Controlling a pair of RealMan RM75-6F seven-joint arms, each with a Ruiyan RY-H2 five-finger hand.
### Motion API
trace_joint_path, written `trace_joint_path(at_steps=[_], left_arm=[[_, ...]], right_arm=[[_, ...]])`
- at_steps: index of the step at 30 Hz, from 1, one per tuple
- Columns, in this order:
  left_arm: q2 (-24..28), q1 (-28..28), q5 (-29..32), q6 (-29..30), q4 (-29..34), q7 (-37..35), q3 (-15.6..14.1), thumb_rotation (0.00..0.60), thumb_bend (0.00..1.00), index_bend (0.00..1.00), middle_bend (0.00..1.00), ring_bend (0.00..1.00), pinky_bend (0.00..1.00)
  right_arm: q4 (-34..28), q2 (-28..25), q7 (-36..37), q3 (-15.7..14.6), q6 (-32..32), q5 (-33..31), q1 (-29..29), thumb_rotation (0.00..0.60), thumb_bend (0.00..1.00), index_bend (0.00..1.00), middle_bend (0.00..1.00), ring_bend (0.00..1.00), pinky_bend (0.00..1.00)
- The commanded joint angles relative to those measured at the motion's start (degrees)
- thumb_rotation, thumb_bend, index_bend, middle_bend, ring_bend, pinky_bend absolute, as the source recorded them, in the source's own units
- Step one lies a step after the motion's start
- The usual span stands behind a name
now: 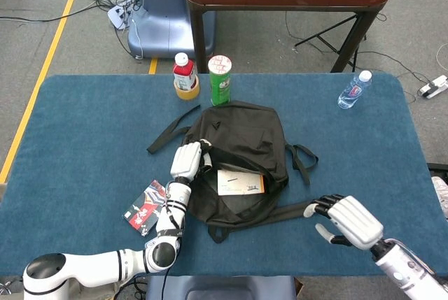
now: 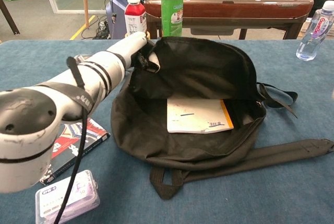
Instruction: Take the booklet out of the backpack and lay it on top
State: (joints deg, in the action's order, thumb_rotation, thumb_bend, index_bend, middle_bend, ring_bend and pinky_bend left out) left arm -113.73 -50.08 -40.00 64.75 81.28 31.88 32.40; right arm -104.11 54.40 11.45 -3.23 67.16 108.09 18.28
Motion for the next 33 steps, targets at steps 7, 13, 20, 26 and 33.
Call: trace_joint_path(at_steps=[7,13,20,26,33], left_arm=[[0.7,-2.2,9.3,3.8,2.5,2.6,3.8,0.6,0.84,0.7,0.4,0.3,0.03],[1.8,-2.1,11.3,4.3,4.0,1.5,3.6,0.6,0.84,0.7,0.4,0.31,0.03],[2.3,-2.2,12.7,5.0,5.5,0.1,3.0,0.6,0.84,0.69,0.4,0.31,0.03],[2.4,-2.6,13.5,5.1,6.4,-0.9,2.5,0.6,0.84,0.69,0.4,0.31,0.03],[2.5,-3.3,14.1,5.3,6.7,-1.7,2.2,0.6,0.84,0.69,0.4,0.31,0.03]], right_arm=[[0.5,9.7,-0.8,4.1,-15.9,-9.0,11.5,0.6,0.42,0.38,0.39,0.35,0.42],[7.6,19.9,-6.2,6.3,-17.2,-13.9,13.6,0.6,0.42,0.38,0.39,0.34,0.42],[16.5,30.9,-12.3,7.7,-15.9,-18.5,14.3,0.6,0.42,0.38,0.39,0.34,0.42],[22.1,37.1,-15.7,8.4,-14.0,-21.4,14.2,0.6,0.4,0.38,0.39,0.33,0.42],[25.4,42.4,-21.5,10.0,-11.7,-25.5,14.1,0.6,0.29,0.38,0.39,0.33,0.42]])
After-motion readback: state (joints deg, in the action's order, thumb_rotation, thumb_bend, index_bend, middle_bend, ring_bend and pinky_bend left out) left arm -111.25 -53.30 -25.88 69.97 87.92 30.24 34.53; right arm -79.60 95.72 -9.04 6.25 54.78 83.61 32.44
